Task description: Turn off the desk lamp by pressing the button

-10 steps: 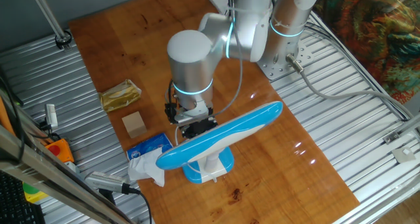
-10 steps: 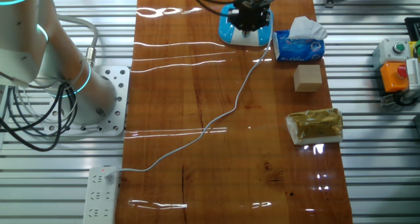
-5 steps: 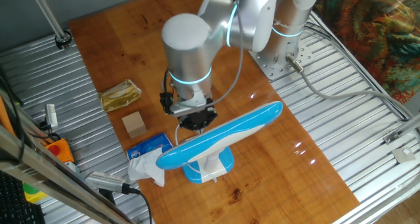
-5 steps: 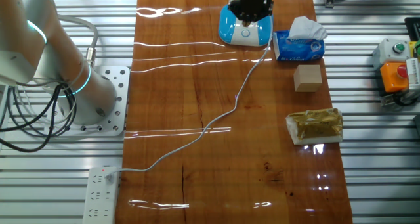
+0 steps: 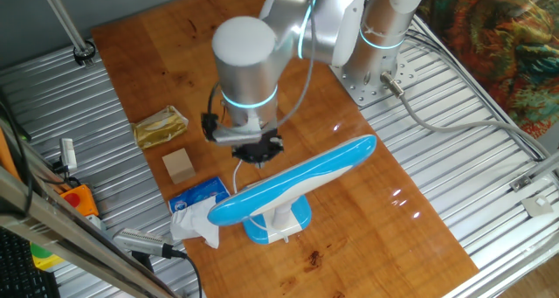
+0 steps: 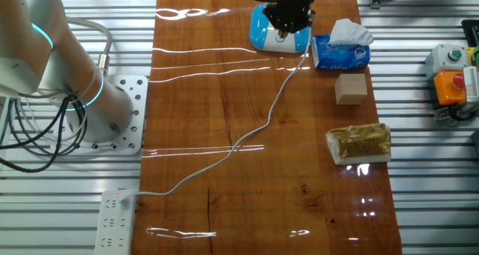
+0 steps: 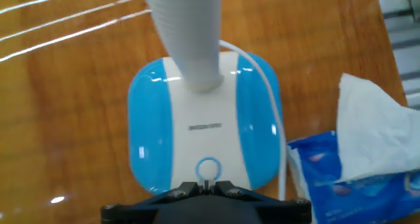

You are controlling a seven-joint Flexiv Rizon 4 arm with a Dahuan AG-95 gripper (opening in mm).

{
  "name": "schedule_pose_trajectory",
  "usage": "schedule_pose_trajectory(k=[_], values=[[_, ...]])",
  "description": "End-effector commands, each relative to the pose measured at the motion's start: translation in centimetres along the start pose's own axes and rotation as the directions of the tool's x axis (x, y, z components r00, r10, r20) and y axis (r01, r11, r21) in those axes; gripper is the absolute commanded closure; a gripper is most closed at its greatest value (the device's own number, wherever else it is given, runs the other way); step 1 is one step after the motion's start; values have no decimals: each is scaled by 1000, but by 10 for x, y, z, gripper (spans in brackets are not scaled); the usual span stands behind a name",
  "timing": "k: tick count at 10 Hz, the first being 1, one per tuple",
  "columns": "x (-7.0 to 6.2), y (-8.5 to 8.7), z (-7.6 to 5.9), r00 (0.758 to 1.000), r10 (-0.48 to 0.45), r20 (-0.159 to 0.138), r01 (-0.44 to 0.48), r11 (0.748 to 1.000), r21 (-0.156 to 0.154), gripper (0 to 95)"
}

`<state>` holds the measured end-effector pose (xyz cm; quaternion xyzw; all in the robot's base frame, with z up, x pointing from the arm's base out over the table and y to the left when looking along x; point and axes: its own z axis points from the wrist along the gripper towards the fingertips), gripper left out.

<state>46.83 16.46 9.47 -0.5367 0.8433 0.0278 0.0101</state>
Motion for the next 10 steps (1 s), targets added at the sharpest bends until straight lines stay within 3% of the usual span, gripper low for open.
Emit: schedule_pose_trajectory(k=[1,4,5,6,7,10], values=[[32,-14,-3,925,379,5,-379,925,-11,950],[50,-29,-8,813,583,9,-583,813,-8,950],[51,-31,-9,786,619,9,-619,786,0,950],[49,-33,-10,730,683,6,-683,730,23,950],[49,-34,-11,695,719,5,-718,695,35,950],[49,-34,-11,629,776,42,-777,627,56,950]])
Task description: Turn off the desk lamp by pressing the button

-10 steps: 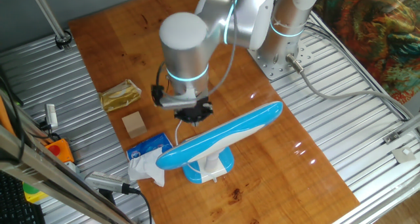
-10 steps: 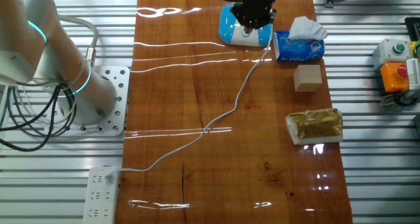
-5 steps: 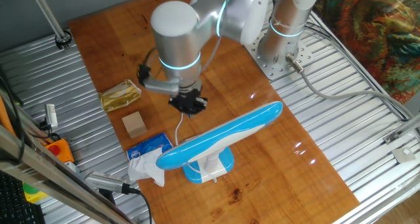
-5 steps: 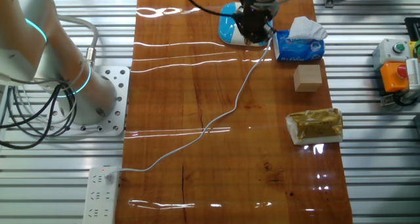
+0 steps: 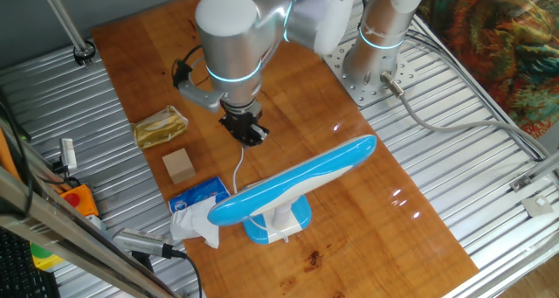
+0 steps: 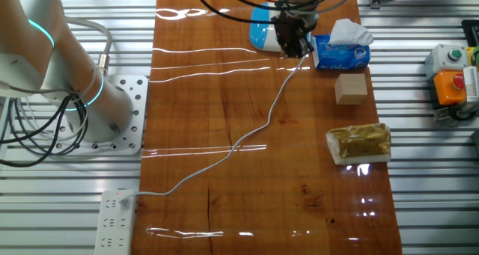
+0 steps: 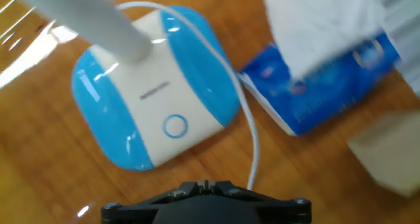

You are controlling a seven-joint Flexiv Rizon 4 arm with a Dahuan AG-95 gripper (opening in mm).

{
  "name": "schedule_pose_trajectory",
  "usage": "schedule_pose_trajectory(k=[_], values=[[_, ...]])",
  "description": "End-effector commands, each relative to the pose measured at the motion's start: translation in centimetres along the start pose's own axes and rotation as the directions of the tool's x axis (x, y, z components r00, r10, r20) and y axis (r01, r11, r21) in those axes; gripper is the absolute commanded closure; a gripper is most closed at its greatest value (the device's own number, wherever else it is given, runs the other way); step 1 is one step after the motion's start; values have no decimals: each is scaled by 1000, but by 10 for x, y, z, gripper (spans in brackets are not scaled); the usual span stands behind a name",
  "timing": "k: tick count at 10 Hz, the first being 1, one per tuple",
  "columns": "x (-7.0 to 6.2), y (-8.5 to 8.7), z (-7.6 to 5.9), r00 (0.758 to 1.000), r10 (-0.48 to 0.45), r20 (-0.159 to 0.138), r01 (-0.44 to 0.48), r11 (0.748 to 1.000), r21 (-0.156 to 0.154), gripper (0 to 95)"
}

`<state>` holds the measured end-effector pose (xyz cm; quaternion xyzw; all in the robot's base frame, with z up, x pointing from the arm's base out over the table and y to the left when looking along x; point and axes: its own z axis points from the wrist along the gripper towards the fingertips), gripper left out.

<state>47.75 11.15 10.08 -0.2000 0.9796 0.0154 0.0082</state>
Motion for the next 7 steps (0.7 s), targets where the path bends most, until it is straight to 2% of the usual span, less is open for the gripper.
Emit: schedule_pose_trajectory(k=[1,4,7], values=[[1,-6,-1,985,171,31,-172,984,35,950],[1,-6,-1,981,187,51,-190,980,51,950],[1,-6,-1,983,178,51,-180,982,48,950]])
